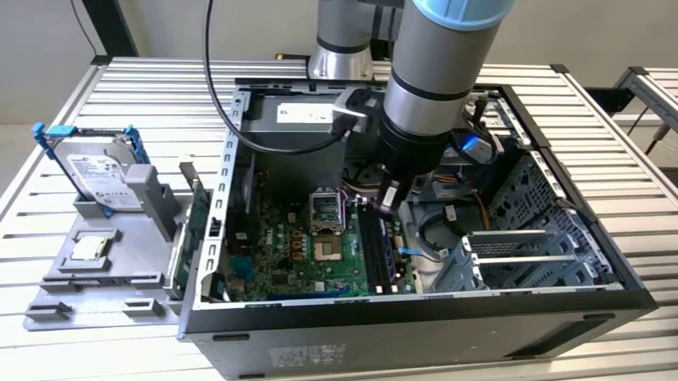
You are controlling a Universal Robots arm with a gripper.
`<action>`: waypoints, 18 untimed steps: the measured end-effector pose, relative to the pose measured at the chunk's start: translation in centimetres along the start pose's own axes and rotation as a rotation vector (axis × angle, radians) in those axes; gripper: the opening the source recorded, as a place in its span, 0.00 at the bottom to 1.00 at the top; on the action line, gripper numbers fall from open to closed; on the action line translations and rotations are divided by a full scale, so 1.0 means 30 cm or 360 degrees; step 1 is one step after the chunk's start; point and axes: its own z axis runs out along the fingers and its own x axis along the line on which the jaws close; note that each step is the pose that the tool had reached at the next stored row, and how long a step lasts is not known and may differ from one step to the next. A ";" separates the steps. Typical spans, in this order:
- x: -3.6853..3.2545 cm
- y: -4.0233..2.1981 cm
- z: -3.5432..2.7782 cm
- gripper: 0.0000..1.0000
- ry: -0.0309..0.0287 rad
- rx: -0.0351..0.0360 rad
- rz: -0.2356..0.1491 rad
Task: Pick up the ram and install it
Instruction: 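Press down the ram until it locks into place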
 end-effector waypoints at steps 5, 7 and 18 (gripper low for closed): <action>0.000 0.000 0.000 0.00 -0.00013 -0.0001 -0.0133; 0.000 0.000 0.000 0.00 -0.00010 -0.0001 -0.0192; 0.000 0.000 0.002 0.00 -0.00040 -0.0004 -0.0473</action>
